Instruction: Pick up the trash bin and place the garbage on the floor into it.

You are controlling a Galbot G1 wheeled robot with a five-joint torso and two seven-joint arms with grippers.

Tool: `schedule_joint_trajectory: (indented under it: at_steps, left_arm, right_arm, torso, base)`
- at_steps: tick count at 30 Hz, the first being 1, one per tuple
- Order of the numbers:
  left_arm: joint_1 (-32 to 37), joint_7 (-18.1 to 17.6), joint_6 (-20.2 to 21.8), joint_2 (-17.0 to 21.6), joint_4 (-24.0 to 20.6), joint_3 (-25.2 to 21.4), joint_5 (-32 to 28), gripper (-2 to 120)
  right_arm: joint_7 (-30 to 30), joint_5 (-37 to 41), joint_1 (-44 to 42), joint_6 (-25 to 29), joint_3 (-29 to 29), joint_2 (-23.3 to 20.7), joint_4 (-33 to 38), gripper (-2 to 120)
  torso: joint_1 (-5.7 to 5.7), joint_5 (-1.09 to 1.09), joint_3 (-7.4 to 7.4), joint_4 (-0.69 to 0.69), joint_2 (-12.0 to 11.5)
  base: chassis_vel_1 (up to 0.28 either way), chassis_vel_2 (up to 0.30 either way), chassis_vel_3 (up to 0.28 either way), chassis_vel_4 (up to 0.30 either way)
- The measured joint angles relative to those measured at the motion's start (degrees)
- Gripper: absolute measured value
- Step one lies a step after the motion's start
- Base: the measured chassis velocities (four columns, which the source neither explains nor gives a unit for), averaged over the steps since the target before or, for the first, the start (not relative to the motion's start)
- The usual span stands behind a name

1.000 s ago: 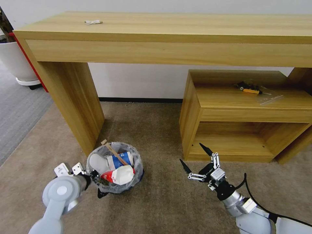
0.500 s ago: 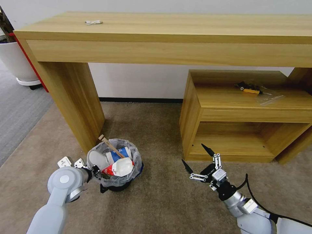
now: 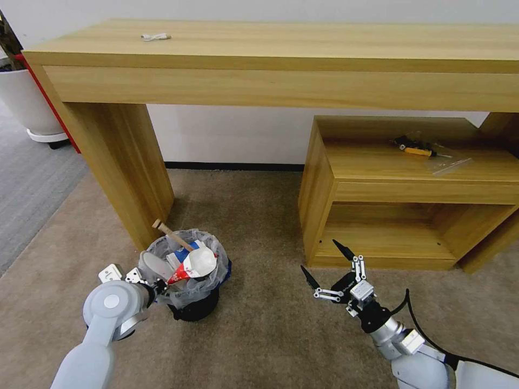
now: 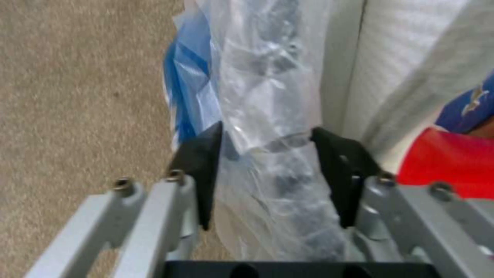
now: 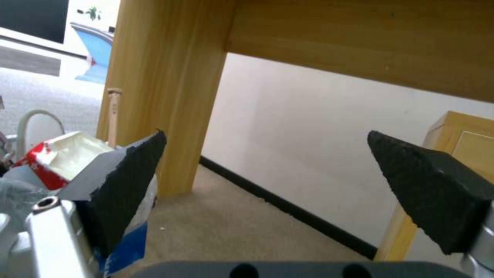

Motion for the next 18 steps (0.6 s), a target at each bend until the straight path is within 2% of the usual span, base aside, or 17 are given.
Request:
schedule_joint_trajectory:
  at_steps: [2,3,5,6,7,11,16,18]
  left_arm:
    - [0.61,1.54,-0.09,0.02,-0.27,-0.02,2.29,63]
    - [0.61,1.54,-0.09,0.02,-0.27,-0.02,2.29,63]
    - [1.62,4.21,-0.51,-0.16,-0.75,-0.19,7.01,74]
    - [2.16,4.94,-0.56,-0.34,-1.1,-0.31,8.52,78]
    - [2.16,4.94,-0.56,-0.34,-1.1,-0.31,8.52,78]
    - [4.41,7.73,-1.15,-0.92,-2.72,-1.06,14.18,96]
    - [6.18,10.0,-1.83,-0.56,-4.29,-2.53,17.03,100]
    - [7.44,12.63,-2.34,-0.39,-5.36,-3.87,19.9,100]
  right_arm:
    - [-0.1,-0.1,0.0,0.05,-0.01,0.0,-0.09,100]
    - [-0.1,-0.1,0.0,0.05,-0.01,0.0,-0.09,100]
    - [-0.16,-0.21,0.0,0.08,-0.03,0.08,-0.12,100]
    - [-0.18,-0.21,0.0,0.08,-0.08,0.16,-0.12,100]
    - [-0.18,-0.21,0.0,0.08,-0.08,0.16,-0.12,100]
    - [-0.36,-0.34,0.08,0.04,-0.43,0.64,-0.13,100]
    - [-0.49,-0.33,0.34,-0.07,-0.48,0.97,-0.23,100]
    - [-0.45,0.13,0.8,-0.23,-0.3,1.54,-0.29,100]
  torso:
    - [0.0,0.0,0.0,0.0,0.0]
    - [0.0,0.0,0.0,0.0,0.0]
    - [0.0,0.0,0.0,0.0,0.0]
    - [0.0,0.0,0.0,0.0,0.0]
    - [0.0,0.0,0.0,0.0,0.0]
    - [0.0,0.0,0.0,0.0,0.0]
    - [0.0,0.0,0.0,0.0,0.0]
    - [0.0,0.01,0.0,0.0,0.0]
  base:
    - [0.0,0.0,0.0,0.0]
    - [0.0,0.0,0.0,0.0]
    - [0.0,0.0,0.0,0.0]
    - [0.0,0.0,0.0,0.0]
    - [0.0,0.0,0.0,0.0]
    - [0.0,0.0,0.0,0.0]
    - [0.0,0.0,0.0,0.0]
    - [0.0,0.0,0.0,0.0]
